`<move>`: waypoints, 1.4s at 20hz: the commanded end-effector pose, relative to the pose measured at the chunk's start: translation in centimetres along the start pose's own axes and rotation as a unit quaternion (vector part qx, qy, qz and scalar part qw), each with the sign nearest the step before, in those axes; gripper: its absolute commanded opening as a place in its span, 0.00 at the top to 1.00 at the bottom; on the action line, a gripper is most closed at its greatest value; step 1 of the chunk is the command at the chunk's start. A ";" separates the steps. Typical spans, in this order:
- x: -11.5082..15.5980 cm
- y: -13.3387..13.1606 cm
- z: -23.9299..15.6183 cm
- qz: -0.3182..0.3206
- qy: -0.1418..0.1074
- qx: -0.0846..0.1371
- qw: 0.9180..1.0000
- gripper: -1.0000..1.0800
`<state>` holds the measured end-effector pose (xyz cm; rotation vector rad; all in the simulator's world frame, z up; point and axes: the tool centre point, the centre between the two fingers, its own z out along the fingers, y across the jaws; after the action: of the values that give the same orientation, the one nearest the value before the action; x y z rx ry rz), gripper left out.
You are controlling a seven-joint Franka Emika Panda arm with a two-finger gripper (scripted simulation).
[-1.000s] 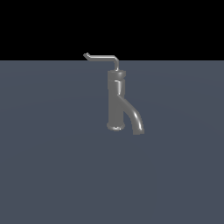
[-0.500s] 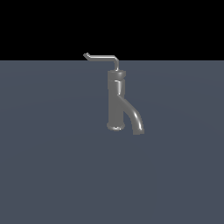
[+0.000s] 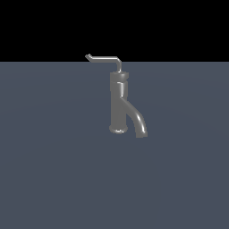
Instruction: Turn on the faucet by rotating a designated handle.
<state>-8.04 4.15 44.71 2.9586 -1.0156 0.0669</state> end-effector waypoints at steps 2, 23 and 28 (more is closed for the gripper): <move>1.2 -1.6 1.4 0.040 -0.001 -0.002 0.999 1.00; 6.7 -9.8 12.0 0.264 -0.015 -0.007 0.964 1.00; 7.3 -10.9 13.8 0.296 -0.018 -0.008 0.955 1.00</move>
<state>4.53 7.79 31.79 2.5520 -1.8258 0.0098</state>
